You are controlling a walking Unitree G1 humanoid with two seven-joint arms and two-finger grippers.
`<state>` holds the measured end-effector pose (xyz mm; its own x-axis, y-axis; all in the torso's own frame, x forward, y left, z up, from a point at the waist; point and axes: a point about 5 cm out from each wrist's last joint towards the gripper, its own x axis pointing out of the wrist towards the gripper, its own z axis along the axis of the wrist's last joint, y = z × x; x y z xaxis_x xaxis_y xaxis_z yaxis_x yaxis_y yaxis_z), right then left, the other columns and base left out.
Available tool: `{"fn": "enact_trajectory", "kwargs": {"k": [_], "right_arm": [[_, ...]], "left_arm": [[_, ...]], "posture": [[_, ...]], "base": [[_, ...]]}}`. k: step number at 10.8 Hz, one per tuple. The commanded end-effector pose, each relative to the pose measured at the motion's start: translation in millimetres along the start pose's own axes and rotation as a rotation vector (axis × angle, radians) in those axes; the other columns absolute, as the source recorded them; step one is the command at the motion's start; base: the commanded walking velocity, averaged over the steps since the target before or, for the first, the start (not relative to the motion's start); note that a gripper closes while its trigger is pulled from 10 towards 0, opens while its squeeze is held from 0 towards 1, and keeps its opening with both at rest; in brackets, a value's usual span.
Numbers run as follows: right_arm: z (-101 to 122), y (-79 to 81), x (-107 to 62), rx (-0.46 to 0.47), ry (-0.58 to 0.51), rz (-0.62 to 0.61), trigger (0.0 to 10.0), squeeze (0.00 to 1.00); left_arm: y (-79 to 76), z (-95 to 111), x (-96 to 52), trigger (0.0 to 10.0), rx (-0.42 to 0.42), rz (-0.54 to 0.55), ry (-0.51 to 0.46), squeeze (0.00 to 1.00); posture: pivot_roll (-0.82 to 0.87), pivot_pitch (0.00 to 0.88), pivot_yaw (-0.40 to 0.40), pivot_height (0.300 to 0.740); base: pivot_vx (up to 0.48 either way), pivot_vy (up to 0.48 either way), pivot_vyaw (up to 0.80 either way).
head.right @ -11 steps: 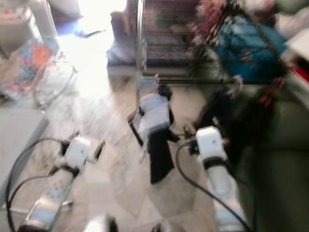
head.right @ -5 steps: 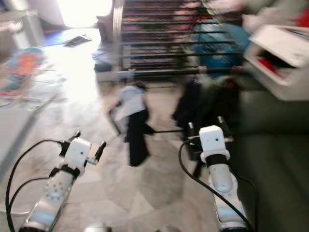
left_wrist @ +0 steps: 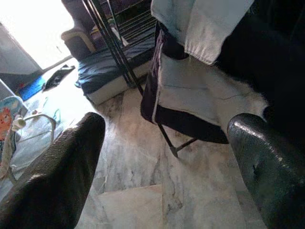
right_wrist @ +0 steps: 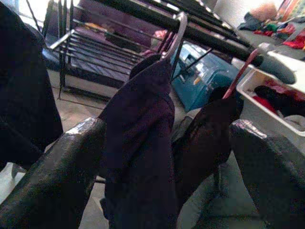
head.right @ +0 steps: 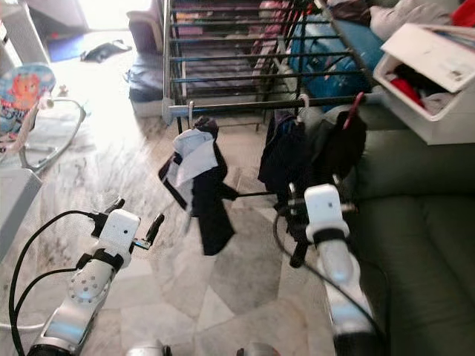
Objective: Hang hanger
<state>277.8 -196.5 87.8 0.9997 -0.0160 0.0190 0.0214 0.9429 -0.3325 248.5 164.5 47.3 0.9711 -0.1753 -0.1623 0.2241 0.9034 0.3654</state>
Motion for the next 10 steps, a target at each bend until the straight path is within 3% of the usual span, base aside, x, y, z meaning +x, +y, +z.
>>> {"fn": "enact_trajectory", "kwargs": {"k": [1, 4, 10], "right_arm": [[-4.1, -8.5, 4.2, -0.001, 0.027, -0.023, 10.0, 0.00], [-10.6, -19.5, 22.5, -0.005, 0.082, -0.037, 10.0, 0.00], [-16.2, -9.6, 18.0, 0.032, 0.067, 0.038, 10.0, 0.00]], "left_arm": [[-0.4, 0.5, 0.3, 10.0, -0.009, -0.007, 0.002, 0.00], [-0.8, -0.1, -6.3, 10.0, -0.025, -0.017, 0.004, 0.00], [3.7, -0.4, -7.7, 10.0, -0.049, 0.004, 0.009, 0.00]], "posture": [[-0.03, 0.000, -0.020, 0.740], [-0.01, 0.019, -0.023, 0.740], [-0.02, 0.019, -0.019, 0.740]], "base": [[0.000, 0.000, 0.00], [0.097, -0.179, 0.00], [0.256, -0.261, 0.00]]}}
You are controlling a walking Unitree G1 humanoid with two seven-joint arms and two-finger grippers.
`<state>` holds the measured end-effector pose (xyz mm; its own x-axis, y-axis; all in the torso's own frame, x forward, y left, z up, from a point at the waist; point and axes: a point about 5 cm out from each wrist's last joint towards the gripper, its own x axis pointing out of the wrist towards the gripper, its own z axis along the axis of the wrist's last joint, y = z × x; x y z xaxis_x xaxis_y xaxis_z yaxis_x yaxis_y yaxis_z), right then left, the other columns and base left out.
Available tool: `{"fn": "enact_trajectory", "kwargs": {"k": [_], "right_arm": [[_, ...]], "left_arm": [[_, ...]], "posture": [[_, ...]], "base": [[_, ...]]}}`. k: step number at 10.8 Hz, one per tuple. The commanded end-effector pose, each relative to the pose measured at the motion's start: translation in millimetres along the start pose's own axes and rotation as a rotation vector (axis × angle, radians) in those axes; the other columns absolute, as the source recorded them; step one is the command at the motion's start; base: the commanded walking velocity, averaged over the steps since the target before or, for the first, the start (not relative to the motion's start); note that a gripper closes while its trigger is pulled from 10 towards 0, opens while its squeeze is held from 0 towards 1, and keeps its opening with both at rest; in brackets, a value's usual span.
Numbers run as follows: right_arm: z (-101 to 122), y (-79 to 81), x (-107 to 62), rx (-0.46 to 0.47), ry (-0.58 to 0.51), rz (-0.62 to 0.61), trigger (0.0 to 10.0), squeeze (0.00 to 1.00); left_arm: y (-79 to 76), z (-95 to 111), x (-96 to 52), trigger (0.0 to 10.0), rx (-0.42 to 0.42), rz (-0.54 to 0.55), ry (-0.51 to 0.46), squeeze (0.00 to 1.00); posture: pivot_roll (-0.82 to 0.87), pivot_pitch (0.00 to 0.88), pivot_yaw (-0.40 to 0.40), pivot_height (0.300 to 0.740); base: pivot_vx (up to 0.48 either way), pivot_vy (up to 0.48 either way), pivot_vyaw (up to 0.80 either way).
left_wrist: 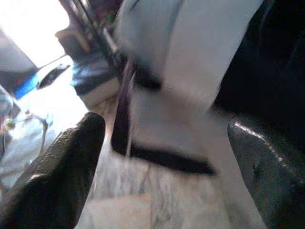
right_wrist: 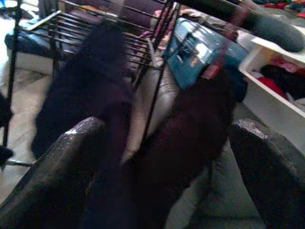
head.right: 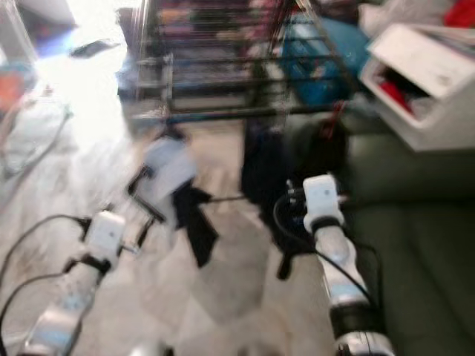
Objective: Hang hanger
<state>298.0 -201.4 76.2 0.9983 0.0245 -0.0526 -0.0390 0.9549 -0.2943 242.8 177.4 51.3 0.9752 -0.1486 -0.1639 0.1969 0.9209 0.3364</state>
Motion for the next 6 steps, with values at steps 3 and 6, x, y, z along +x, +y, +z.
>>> {"fn": "enact_trajectory", "kwargs": {"k": [3, 6], "right_arm": [[3.7, 0.8, -1.8, -0.020, -0.042, 0.049, 10.0, 0.00], [5.2, 6.1, -6.7, -0.002, -0.064, 0.069, 10.0, 0.00]], "left_arm": [[-7.3, 1.5, 4.2, 10.0, -0.024, -0.008, 0.001, 0.00], [-8.2, 1.3, 5.4, 10.0, -0.035, -0.009, 0.000, 0.00]], "posture": [[-0.02, 0.006, -0.024, 0.740], [-0.02, 0.002, -0.024, 0.740]], "base": [[0.000, 0.000, 0.15], [0.107, 0.000, 0.45]]}}
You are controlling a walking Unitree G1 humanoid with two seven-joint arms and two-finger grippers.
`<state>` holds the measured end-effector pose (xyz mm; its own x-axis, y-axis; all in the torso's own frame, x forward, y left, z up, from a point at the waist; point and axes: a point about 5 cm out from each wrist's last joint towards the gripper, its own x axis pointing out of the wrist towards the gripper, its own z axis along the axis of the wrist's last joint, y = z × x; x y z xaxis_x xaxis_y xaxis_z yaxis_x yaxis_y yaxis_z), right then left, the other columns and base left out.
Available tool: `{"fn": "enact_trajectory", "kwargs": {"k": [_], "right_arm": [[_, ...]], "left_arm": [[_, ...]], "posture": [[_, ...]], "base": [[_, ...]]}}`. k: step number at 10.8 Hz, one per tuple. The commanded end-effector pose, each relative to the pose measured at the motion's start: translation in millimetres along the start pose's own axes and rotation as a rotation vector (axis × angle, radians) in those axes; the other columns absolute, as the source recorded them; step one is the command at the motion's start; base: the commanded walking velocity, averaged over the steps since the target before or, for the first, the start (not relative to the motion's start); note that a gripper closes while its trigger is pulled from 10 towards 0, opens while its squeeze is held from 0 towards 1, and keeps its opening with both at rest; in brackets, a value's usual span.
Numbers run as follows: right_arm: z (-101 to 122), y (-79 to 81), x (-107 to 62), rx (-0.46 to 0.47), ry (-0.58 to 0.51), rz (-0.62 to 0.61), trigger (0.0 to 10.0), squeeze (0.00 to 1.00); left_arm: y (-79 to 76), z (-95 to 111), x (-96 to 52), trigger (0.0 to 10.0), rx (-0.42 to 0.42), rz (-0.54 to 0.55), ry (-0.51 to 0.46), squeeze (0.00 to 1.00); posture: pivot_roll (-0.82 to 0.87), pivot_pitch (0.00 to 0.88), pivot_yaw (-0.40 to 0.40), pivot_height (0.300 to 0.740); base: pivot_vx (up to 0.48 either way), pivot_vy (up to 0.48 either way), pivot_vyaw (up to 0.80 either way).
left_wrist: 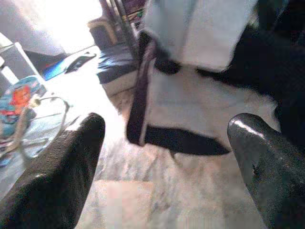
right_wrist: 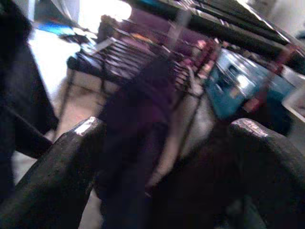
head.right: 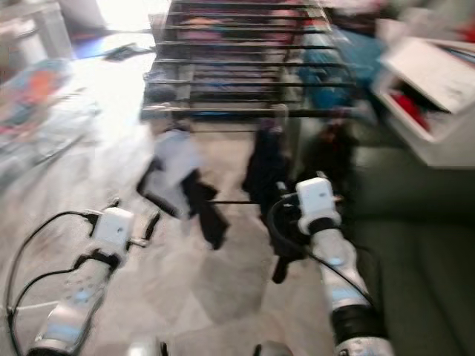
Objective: Hang hanger
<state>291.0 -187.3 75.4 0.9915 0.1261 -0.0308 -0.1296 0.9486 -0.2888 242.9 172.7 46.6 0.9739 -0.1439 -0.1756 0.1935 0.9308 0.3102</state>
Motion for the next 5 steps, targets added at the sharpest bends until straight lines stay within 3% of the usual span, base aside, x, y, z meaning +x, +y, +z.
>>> {"fn": "enact_trajectory", "kwargs": {"k": [1, 4, 5], "right_arm": [[2.5, -6.9, -2.4, -0.003, -0.018, -0.022, 10.0, 0.00], [2.6, -1.0, -5.1, 0.001, -0.017, -0.032, 10.0, 0.00], [2.1, 1.6, -6.7, 0.004, -0.013, -0.022, 10.0, 0.00]], "left_arm": [[-2.8, 3.9, 3.8, 10.0, -0.008, -0.011, -0.012, 0.00], [-3.6, 3.4, 3.8, 10.0, -0.008, -0.023, -0.009, 0.00], [-3.5, 2.0, 3.1, 10.0, -0.013, -0.022, -0.001, 0.00]], "posture": [[-0.03, 0.002, -0.026, 0.740], [-0.03, 0.007, -0.024, 0.740], [-0.03, 0.010, -0.022, 0.740]], "base": [[0.394, 0.000, 0.00], [0.439, 0.000, 0.00], [0.364, 0.315, 0.00]]}}
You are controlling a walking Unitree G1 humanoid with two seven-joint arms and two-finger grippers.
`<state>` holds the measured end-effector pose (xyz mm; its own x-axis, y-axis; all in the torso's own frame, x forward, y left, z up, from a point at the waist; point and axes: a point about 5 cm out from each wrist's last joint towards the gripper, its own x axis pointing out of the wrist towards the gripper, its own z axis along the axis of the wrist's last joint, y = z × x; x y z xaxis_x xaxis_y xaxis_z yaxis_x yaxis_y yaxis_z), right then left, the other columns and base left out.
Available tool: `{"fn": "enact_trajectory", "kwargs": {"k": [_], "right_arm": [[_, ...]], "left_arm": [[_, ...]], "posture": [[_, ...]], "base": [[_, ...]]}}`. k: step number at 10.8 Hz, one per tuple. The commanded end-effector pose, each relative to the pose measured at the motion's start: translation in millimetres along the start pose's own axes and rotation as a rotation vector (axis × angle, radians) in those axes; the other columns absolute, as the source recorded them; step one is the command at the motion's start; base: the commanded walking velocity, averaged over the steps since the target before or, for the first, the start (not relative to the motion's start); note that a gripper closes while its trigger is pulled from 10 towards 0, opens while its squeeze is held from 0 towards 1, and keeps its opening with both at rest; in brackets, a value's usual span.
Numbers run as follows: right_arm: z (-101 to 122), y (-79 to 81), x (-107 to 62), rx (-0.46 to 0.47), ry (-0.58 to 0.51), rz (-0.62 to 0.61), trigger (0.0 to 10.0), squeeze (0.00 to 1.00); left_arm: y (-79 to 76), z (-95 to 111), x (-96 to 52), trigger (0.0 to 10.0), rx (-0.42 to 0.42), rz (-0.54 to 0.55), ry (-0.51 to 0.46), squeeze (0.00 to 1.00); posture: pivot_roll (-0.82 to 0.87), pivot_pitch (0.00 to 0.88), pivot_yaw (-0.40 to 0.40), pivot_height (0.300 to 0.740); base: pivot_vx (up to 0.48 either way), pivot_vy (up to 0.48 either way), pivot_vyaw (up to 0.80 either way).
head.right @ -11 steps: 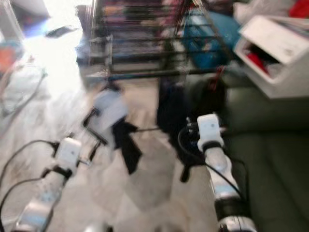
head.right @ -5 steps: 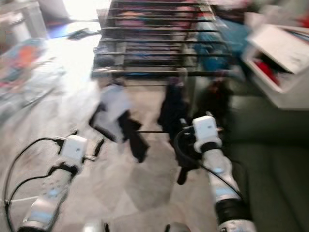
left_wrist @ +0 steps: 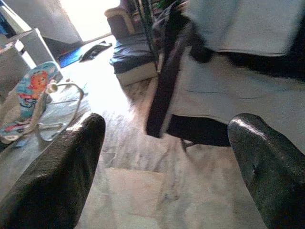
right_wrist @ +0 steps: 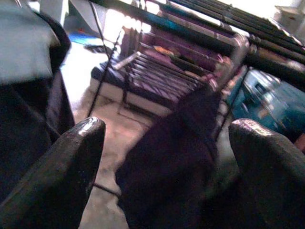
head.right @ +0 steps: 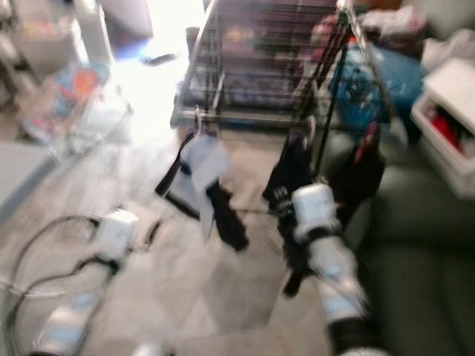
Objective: Hang hanger
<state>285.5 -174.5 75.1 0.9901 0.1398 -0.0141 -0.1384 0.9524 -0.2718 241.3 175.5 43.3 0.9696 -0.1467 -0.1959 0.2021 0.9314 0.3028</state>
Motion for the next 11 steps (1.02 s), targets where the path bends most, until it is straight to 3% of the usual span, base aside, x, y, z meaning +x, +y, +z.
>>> {"fn": "enact_trajectory", "kwargs": {"k": [1, 4, 7, 8, 11], "right_arm": [[-2.0, -12.2, -2.7, -0.018, 0.012, -0.033, 10.0, 0.00], [0.4, -17.3, -0.6, -0.046, 0.006, -0.073, 10.0, 0.00], [-7.0, -12.5, -2.6, -0.051, 0.053, -0.061, 10.0, 0.00], [-11.7, -17.5, -3.8, -0.099, 0.086, -0.109, 10.0, 0.00], [-13.4, -24.1, -6.4, -0.123, 0.101, -0.181, 10.0, 0.00]], "left_arm": [[-4.5, 5.7, 4.8, 10.0, -0.007, -0.012, -0.012, 0.00], [-4.7, 6.9, 5.2, 10.0, -0.004, -0.016, -0.025, 0.00], [-4.5, 6.5, 5.7, 10.0, 0.000, -0.014, -0.017, 0.00], [-5.2, 6.2, 5.7, 10.0, 0.002, -0.022, -0.013, 0.00], [-4.8, 5.8, 4.8, 10.0, 0.006, -0.030, -0.009, 0.00]], "posture": [[-0.03, 0.011, -0.021, 0.740], [-0.02, 0.011, -0.022, 0.740], [-0.02, 0.013, -0.020, 0.740], [-0.03, 0.015, -0.019, 0.740], [-0.02, 0.022, -0.017, 0.740]], "base": [[0.330, 0.349, 0.00], [0.358, 0.301, 0.00], [0.000, 0.000, 0.00], [0.000, 0.000, 0.00], [0.000, 0.000, 0.00]]}}
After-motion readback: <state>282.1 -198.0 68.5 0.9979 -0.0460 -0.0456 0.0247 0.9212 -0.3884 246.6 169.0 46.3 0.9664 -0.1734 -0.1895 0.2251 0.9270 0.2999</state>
